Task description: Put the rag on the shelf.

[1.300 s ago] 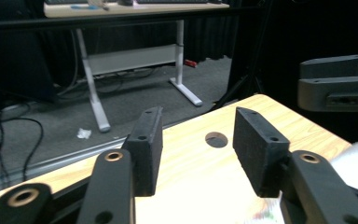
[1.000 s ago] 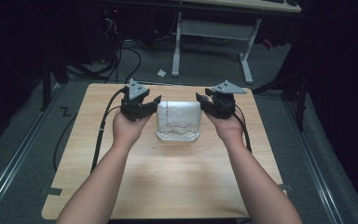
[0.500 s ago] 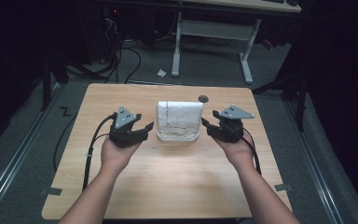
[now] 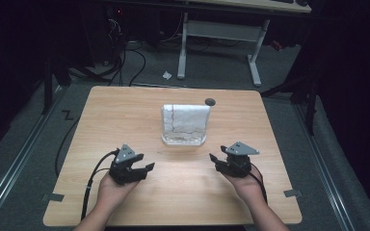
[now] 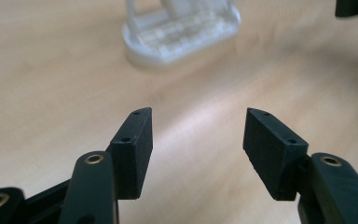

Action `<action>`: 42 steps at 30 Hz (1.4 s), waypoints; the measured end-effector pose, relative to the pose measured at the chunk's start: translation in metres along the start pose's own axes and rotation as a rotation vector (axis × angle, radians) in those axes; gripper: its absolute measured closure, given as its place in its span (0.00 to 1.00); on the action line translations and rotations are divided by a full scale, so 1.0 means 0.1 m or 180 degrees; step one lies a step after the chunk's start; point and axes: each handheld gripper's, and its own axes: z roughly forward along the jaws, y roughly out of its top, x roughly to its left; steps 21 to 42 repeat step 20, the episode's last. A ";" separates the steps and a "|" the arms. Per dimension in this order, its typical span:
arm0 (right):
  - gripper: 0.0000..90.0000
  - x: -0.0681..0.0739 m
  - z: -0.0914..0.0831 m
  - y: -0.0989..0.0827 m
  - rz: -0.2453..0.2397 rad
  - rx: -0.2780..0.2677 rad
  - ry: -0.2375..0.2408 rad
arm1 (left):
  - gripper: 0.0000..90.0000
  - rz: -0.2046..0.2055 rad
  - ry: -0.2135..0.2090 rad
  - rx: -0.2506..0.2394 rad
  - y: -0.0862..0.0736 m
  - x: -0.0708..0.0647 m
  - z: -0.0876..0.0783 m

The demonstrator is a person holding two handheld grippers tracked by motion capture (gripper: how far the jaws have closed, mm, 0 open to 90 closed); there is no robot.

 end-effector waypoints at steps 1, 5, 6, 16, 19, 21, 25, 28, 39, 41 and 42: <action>0.50 0.02 0.00 -0.07 0.0002 0.0013 0.0011 | 0.48 -0.0007 -0.0049 0.0046 -0.08 -0.04 0.01; 0.57 0.10 -0.06 -0.48 0.0098 -0.0145 -0.0087 | 0.49 0.0006 -0.0030 0.0146 -0.50 -0.23 0.03; 0.53 0.10 -0.08 -0.53 0.0049 -0.0056 -0.0067 | 0.51 -0.0034 -0.0044 0.0248 -0.51 -0.25 0.04; 0.53 -0.04 -0.10 -0.61 0.0193 0.0057 -0.0015 | 0.47 -0.0242 -0.0178 0.0150 -0.46 -0.15 0.10; 0.53 -0.04 -0.08 -0.62 0.0171 0.0094 0.0012 | 0.45 -0.0288 -0.0192 0.0175 -0.48 -0.15 0.12; 0.53 -0.04 -0.07 -0.62 0.0169 0.0112 0.0019 | 0.45 -0.0282 -0.0182 0.0171 -0.48 -0.15 0.12; 0.53 -0.04 -0.07 -0.62 0.0169 0.0112 0.0019 | 0.45 -0.0282 -0.0182 0.0171 -0.48 -0.15 0.12; 0.53 -0.04 -0.07 -0.62 0.0169 0.0112 0.0019 | 0.45 -0.0282 -0.0182 0.0171 -0.48 -0.15 0.12; 0.53 -0.04 -0.07 -0.62 0.0169 0.0112 0.0019 | 0.45 -0.0282 -0.0182 0.0171 -0.48 -0.15 0.12; 0.53 -0.04 -0.07 -0.62 0.0169 0.0112 0.0019 | 0.45 -0.0282 -0.0182 0.0171 -0.48 -0.15 0.12; 0.53 -0.04 -0.07 -0.62 0.0169 0.0112 0.0019 | 0.45 -0.0282 -0.0182 0.0171 -0.48 -0.15 0.12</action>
